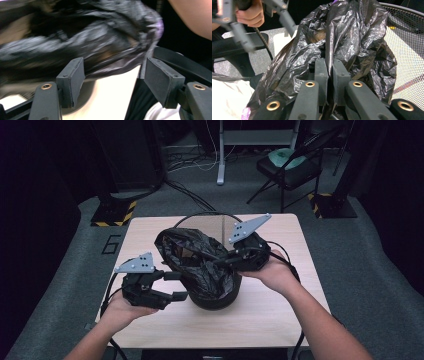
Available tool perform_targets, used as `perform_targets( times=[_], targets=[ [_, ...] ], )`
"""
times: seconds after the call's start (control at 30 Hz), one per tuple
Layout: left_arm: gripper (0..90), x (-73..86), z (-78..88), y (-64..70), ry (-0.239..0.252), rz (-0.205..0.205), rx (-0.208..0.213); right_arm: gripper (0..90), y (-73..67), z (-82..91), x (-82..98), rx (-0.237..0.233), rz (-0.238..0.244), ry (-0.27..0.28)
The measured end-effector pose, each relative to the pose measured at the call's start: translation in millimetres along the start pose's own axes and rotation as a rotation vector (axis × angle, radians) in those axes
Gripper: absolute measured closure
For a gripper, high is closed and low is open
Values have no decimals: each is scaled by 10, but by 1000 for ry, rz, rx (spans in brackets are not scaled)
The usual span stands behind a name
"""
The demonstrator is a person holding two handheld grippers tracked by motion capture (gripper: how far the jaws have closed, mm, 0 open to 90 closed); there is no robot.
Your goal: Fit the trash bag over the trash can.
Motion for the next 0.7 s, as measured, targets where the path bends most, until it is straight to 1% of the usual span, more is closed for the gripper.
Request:
perform_targets(
  times=[0.03,0.13,0.2,0.27,0.4,0.47,0.53,0.63,0.7],
  targets=[
    [327,3,-43,41,-12,-14,17,834,2,-3,2,0,-3,0],
    [333,31,-143,85,-33,-33,41,834,14,-26,17,-3,-9,-5],
    [336,49,-195,74,-42,-42,36,835,23,-38,26,-6,-16,-10],
    [339,59,-230,54,-40,-41,40,837,33,-45,30,-9,-19,-12],
    [357,91,-279,8,-43,-49,23,839,58,-52,36,-17,-30,-15],
    [361,117,-302,-23,-49,-59,3,841,64,-54,42,-17,-34,-18],
    [362,133,-323,-54,-49,-56,-14,842,70,-57,46,-16,-36,-20],
    [363,158,-359,-62,-56,-55,-16,842,70,-58,49,-17,-37,-19],
    [365,179,-386,-31,-67,-65,-9,842,73,-57,52,-16,-39,-19]
  ],
)
Point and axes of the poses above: each handheld gripper's, and its own axes: z roughly backward along the jaws, x roughly out of its underside, y roughly to its right, the point moved 9 cm from there along -z, roughly forward along the jaws, and after that the axes turned 2 degrees about y, right-handed, at the moved point
